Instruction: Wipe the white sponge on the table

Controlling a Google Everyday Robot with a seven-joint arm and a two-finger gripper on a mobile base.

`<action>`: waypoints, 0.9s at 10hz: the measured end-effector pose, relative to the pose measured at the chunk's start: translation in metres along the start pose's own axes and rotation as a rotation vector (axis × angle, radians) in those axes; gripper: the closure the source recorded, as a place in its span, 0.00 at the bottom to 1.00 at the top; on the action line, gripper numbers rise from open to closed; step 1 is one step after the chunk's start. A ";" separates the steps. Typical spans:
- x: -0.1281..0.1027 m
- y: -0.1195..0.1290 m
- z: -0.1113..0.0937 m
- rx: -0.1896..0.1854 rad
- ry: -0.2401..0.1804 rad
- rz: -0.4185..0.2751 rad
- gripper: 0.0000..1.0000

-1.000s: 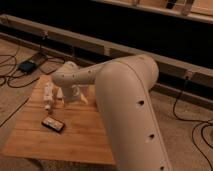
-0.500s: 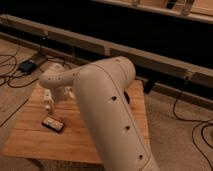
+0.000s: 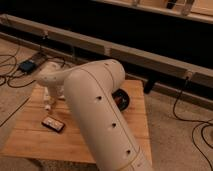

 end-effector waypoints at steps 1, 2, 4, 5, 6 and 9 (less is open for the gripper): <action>-0.007 0.001 0.003 0.001 -0.009 0.009 0.20; -0.017 0.000 0.007 0.002 -0.022 0.027 0.20; -0.033 -0.004 0.013 0.005 -0.035 0.061 0.20; -0.038 -0.006 0.015 0.008 -0.038 0.072 0.20; -0.044 -0.010 0.018 0.013 -0.038 0.089 0.20; -0.052 -0.012 0.027 0.020 -0.033 0.093 0.20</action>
